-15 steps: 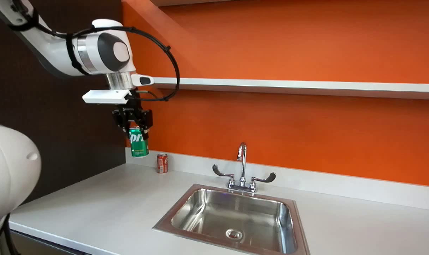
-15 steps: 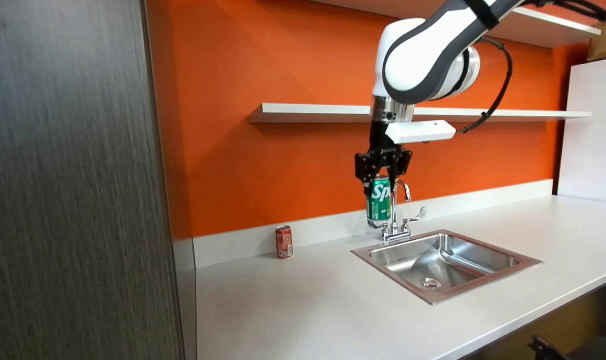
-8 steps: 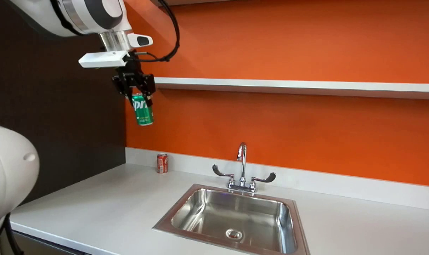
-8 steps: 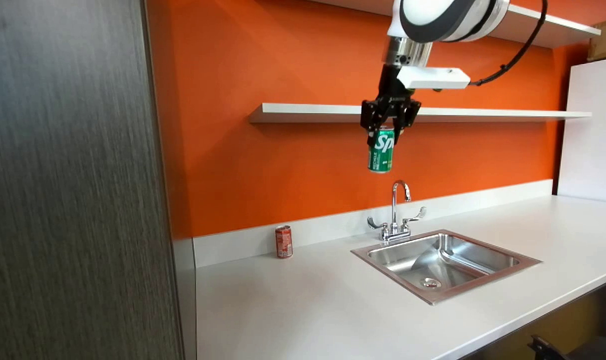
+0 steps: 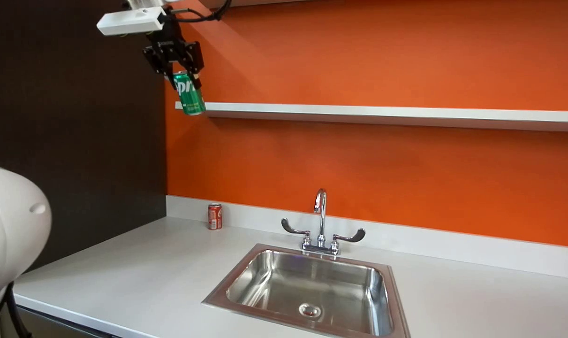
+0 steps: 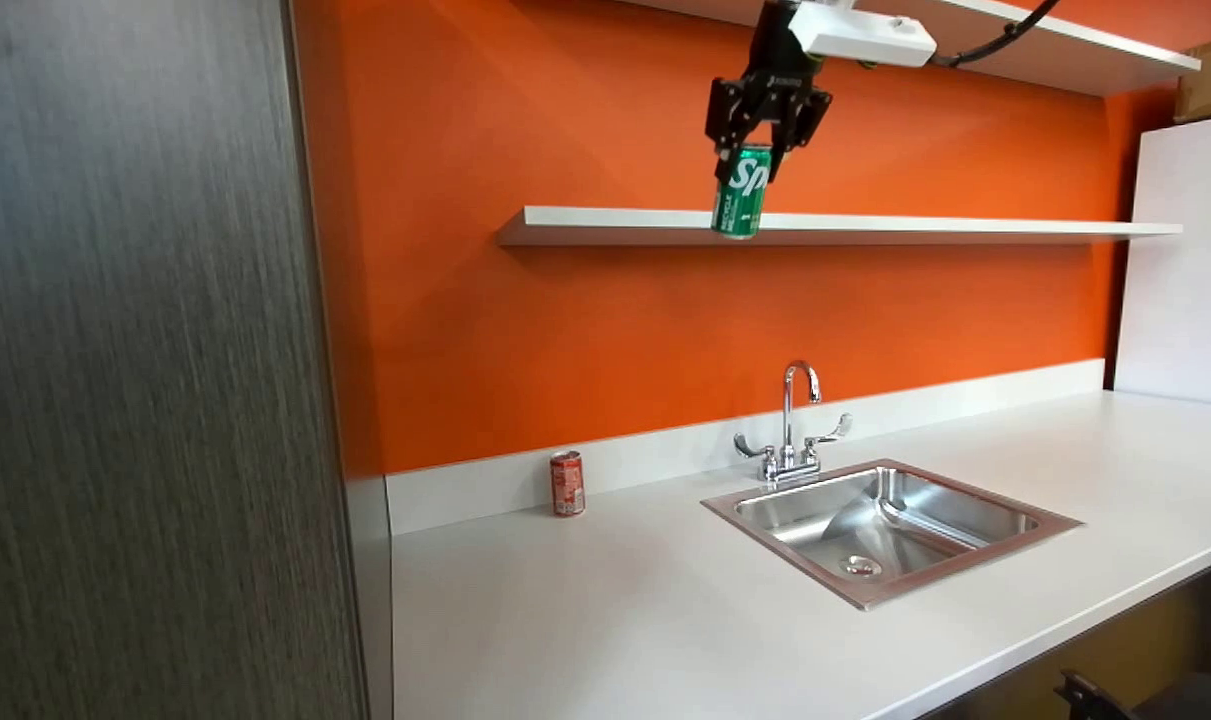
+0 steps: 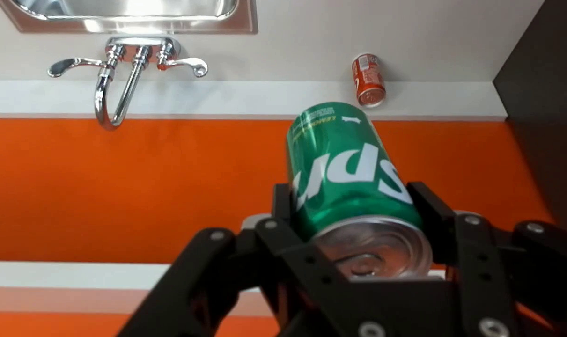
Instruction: Put the Sprite can on the left side of the shelf
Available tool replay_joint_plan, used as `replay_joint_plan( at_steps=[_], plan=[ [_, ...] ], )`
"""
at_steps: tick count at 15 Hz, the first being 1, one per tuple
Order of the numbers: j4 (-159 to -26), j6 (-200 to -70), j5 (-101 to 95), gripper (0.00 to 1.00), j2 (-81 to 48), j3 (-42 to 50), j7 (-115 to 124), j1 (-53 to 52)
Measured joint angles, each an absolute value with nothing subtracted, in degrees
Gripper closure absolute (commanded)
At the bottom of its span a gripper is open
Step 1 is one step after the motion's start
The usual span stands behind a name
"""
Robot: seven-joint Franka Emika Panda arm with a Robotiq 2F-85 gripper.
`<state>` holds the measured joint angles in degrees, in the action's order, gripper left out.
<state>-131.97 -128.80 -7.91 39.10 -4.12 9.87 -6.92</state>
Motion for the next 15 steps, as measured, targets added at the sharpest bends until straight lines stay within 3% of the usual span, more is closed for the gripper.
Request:
replay_joint_plan(
  at_steps=[15],
  plan=[
    [-106.9,-122.6,-10.8,0.62,23.6,-6.5,8.7,-4.3]
  ],
)
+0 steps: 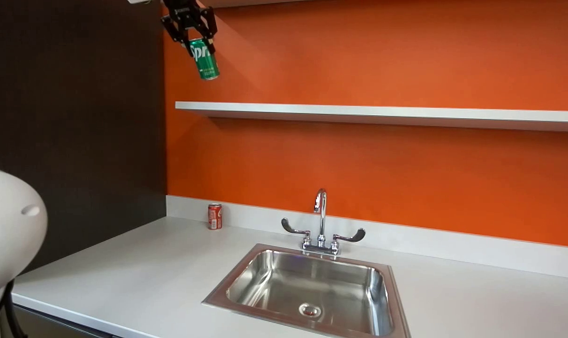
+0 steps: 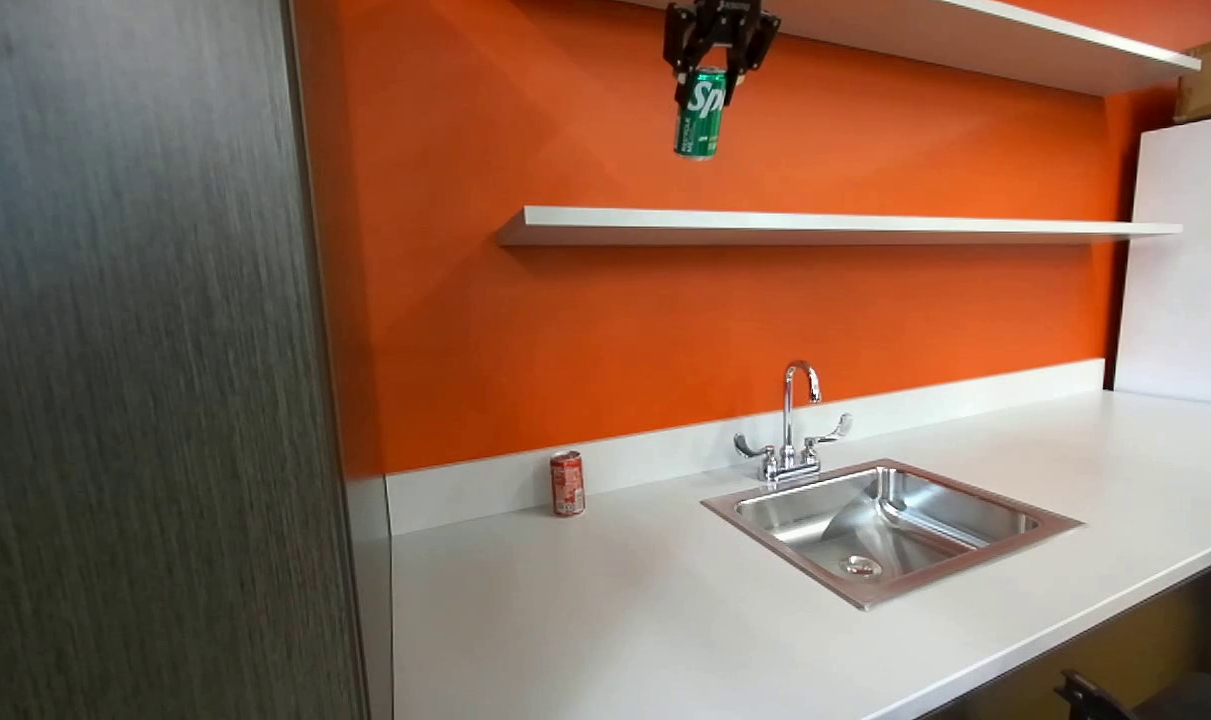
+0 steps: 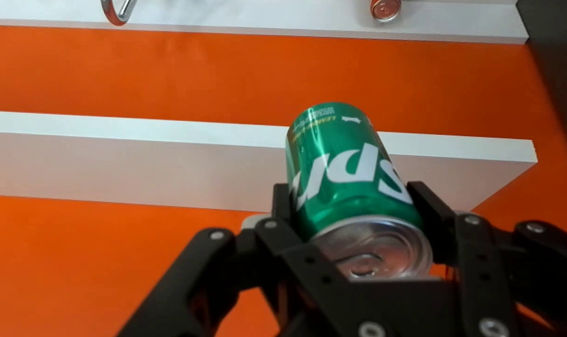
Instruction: Put the Sprite can on the left side of the shelf
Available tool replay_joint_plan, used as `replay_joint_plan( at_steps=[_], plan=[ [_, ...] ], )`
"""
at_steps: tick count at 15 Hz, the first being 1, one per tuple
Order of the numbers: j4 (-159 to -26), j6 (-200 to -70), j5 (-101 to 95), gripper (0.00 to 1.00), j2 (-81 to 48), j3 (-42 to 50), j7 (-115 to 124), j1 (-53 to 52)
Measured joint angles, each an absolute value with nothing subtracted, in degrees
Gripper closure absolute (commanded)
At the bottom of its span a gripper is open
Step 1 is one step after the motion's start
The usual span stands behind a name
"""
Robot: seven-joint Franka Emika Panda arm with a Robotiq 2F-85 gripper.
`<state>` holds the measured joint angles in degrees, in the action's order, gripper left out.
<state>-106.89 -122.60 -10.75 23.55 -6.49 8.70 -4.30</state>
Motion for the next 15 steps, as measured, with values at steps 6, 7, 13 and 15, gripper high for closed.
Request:
replay_joint_plan(
  at_steps=[6,7,13,15],
  plan=[
    [-98.9,-121.7,-12.9,0.62,14.8,-6.9,8.7,-4.1],
    [-97.3,-121.0,-13.2,0.62,13.3,-6.9,8.8,-4.1],
    [-88.2,-116.2,-13.7,0.62,5.1,-6.8,8.8,-4.1],
    [-85.5,-115.2,-14.1,0.62,2.9,-6.8,8.8,-4.1]
  ],
)
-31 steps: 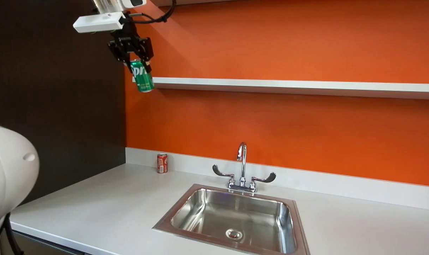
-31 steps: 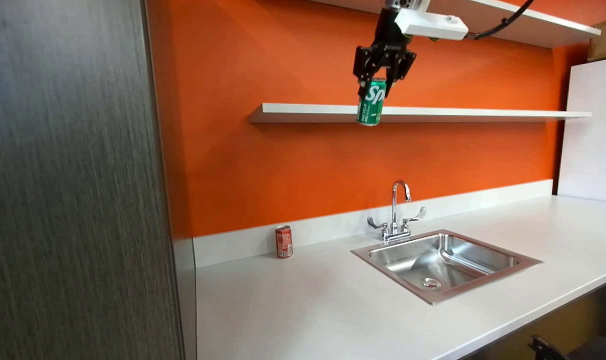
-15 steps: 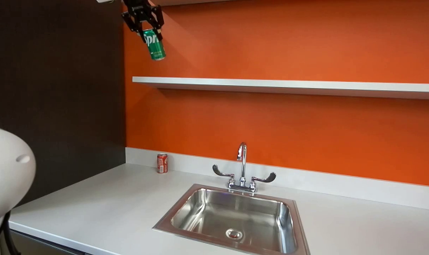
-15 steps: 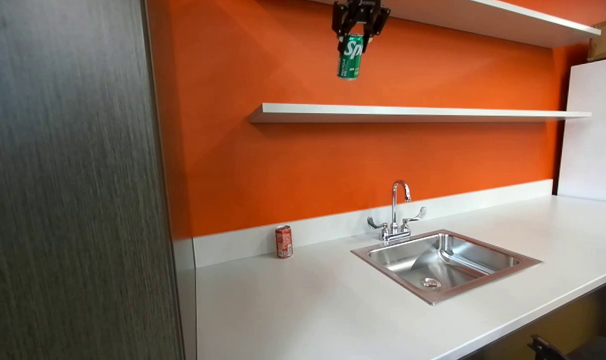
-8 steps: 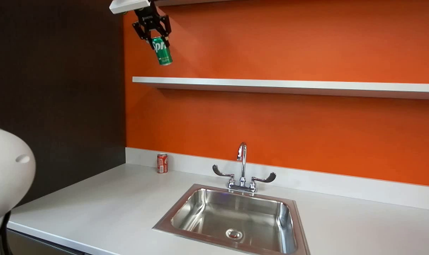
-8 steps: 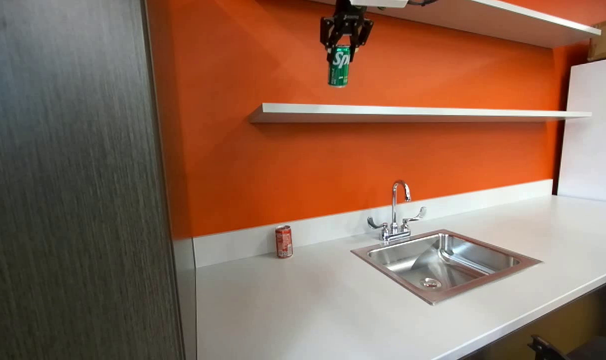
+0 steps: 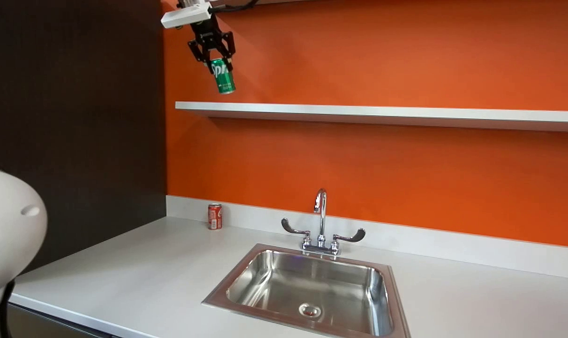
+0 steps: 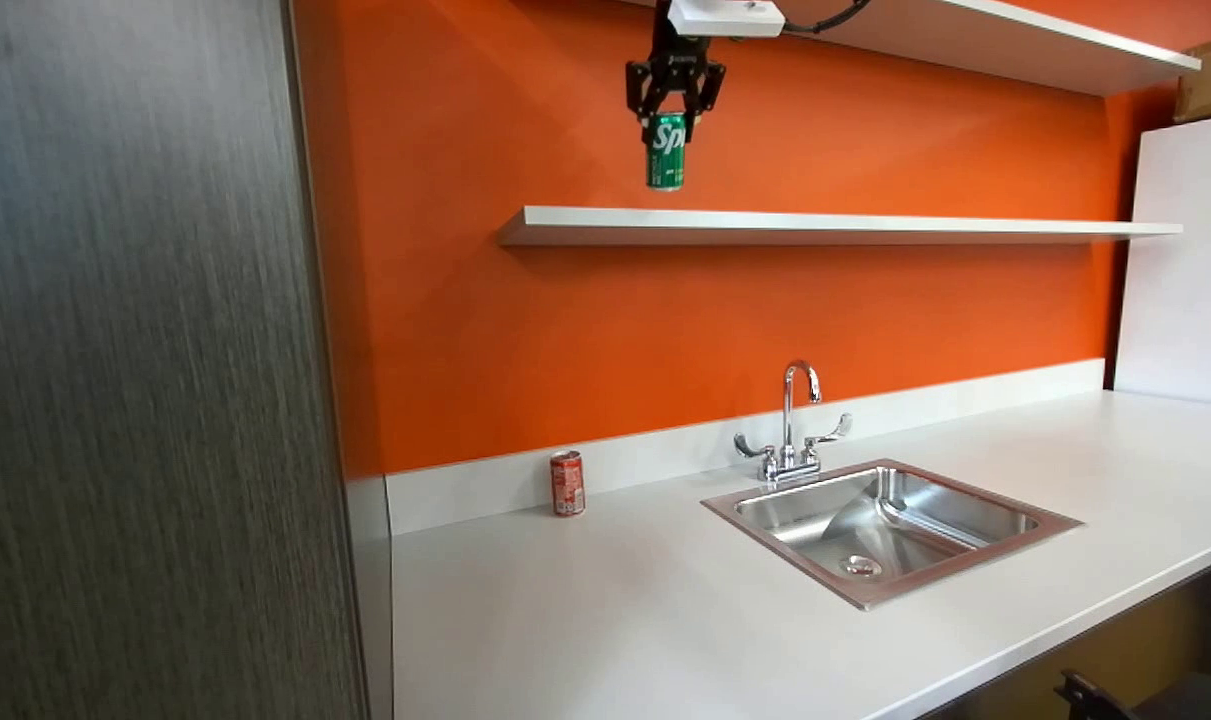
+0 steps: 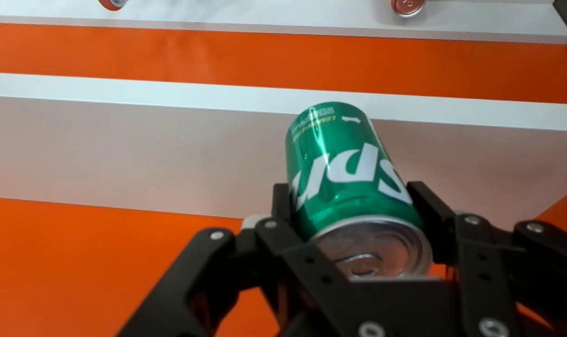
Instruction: Put the Sprite can on the left side of the shelf
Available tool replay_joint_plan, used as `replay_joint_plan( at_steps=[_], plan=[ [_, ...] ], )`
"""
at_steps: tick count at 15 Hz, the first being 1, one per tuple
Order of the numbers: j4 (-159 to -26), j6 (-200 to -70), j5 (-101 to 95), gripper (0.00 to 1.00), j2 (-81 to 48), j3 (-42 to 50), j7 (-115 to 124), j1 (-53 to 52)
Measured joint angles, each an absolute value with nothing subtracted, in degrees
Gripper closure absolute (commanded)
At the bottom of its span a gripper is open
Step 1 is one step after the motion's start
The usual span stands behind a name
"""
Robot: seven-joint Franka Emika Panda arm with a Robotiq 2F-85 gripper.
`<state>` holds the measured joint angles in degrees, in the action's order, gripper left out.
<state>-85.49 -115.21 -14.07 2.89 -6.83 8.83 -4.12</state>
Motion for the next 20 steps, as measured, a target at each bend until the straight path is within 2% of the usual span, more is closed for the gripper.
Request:
replay_joint_plan(
  at_steps=[20],
  plan=[
    [-64.2,-104.6,-16.3,0.62,-13.4,-6.7,9.7,-6.6]
  ],
)
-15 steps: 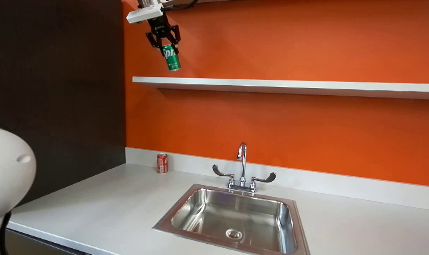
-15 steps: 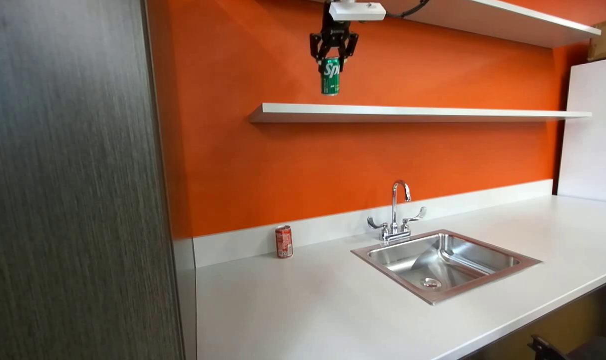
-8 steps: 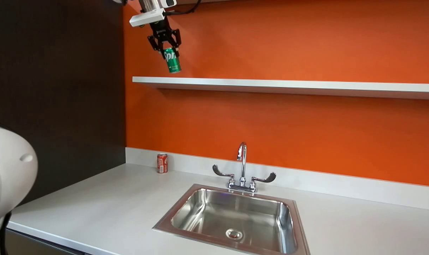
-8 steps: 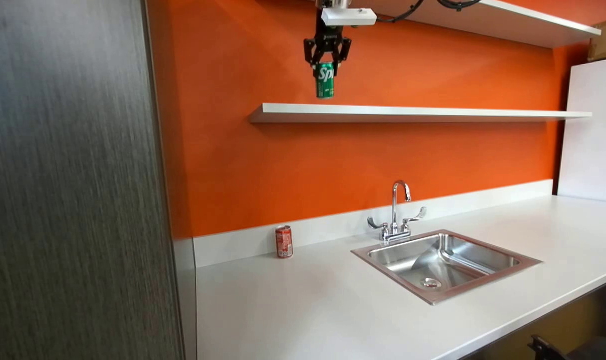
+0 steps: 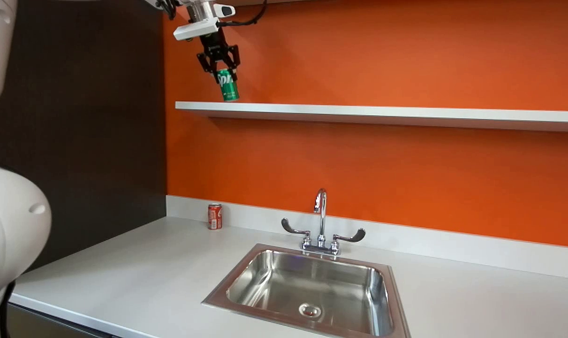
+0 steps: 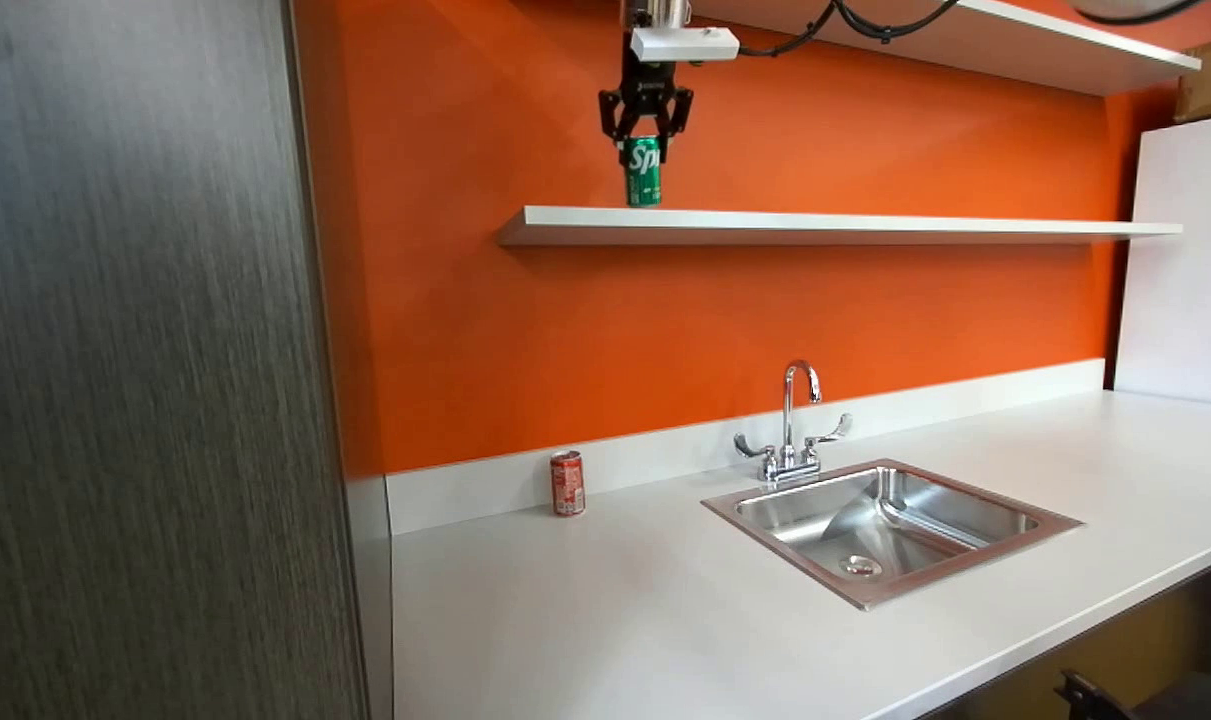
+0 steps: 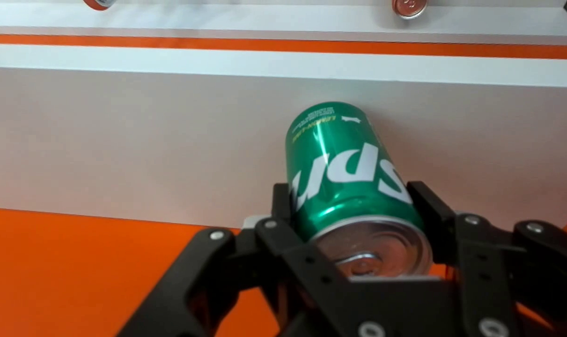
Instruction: Put the Sprite can on the left side of the shelf
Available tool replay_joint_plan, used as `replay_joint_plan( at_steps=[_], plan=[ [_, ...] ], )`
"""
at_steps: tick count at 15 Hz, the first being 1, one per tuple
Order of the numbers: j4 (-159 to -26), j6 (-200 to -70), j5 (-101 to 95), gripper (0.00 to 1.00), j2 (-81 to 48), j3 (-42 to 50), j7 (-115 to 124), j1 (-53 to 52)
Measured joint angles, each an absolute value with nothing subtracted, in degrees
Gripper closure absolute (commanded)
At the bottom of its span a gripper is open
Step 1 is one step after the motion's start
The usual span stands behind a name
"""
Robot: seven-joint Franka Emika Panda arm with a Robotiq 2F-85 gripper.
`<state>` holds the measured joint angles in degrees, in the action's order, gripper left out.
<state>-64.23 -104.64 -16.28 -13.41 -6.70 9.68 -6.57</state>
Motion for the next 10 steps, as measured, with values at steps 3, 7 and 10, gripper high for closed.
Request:
replay_joint_plan(
  at_steps=[3,7,10],
  plan=[
    [-62.1,-103.8,-16.3,0.62,-15.0,-6.7,9.9,-6.6],
    [-59.0,-102.0,-16.3,0.62,-17.1,-6.4,10.0,-6.6],
    [-56.4,-100.9,-16.3,0.62,-18.8,-6.1,10.0,-6.6]
  ],
)
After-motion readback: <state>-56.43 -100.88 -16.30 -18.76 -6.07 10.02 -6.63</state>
